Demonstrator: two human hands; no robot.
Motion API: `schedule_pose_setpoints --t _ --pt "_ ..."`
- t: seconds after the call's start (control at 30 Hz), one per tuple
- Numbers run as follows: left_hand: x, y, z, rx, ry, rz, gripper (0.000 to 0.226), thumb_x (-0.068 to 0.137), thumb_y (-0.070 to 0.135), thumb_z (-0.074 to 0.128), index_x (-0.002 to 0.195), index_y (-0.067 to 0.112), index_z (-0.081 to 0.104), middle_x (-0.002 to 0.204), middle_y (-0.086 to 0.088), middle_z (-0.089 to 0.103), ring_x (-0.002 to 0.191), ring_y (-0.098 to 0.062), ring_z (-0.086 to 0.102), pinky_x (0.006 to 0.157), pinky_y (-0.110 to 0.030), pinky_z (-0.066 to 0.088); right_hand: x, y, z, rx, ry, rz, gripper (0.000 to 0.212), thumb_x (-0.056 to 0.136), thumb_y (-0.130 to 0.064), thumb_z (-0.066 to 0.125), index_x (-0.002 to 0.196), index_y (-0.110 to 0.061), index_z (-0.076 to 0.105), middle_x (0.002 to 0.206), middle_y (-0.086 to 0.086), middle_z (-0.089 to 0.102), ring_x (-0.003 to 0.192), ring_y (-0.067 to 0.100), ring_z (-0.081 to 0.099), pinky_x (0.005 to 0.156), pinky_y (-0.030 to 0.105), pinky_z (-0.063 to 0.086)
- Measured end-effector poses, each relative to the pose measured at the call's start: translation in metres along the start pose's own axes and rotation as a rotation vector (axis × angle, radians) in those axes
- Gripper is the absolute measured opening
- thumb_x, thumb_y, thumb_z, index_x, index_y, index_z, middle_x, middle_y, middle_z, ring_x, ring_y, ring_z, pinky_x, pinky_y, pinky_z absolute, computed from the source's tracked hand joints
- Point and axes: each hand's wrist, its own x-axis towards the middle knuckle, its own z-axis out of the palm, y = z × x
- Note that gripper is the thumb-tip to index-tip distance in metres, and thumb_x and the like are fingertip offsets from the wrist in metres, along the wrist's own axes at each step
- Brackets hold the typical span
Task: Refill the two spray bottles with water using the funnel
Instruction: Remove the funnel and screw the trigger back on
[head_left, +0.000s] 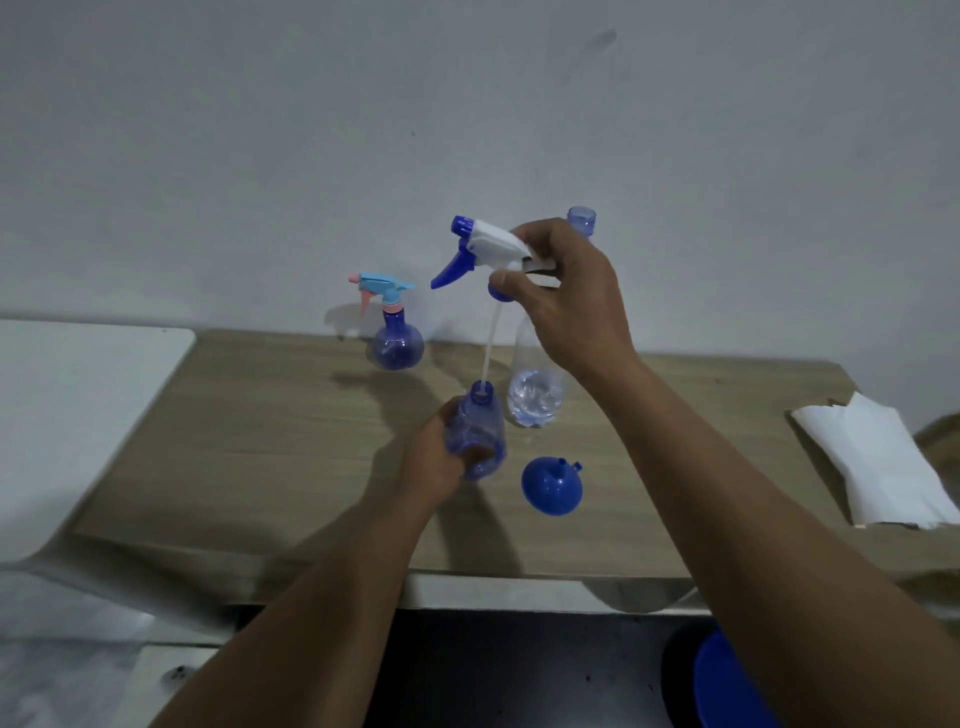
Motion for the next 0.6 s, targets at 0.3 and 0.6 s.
schedule_pose_setpoints --t 0.3,0.6 --pt "-0.002 -0.009 0.007 -0.047 0.036 0.02 0.054 0.081 0.013 0.078 0.13 0.022 0.057 0.108 0.013 0.065 0.088 0.009 0.057 0.077 -0.006 0.042 -0.036 0.073 0.03 -0.241 -0.286 0.161 0.024 0.081 -0.016 0.079 0.096 -0.02 0.061 0.081 -0.01 0.064 0.067 -0.002 0.056 0.059 0.016 0.04" --pt "0.002 -0.014 0.013 -0.157 0.041 -0.035 0.049 0.086 -0.009 0.066 0.116 0.029 0.059 0.105 0.007 0.066 0.083 0.006 0.065 0.066 -0.005 0.048 -0.036 0.085 0.037 -0.352 -0.36 0.145 0.023 0.084 -0.022 0.076 0.105 -0.02 0.066 0.092 -0.004 0.064 0.082 0.014 0.06 0.07 0.027 0.047"
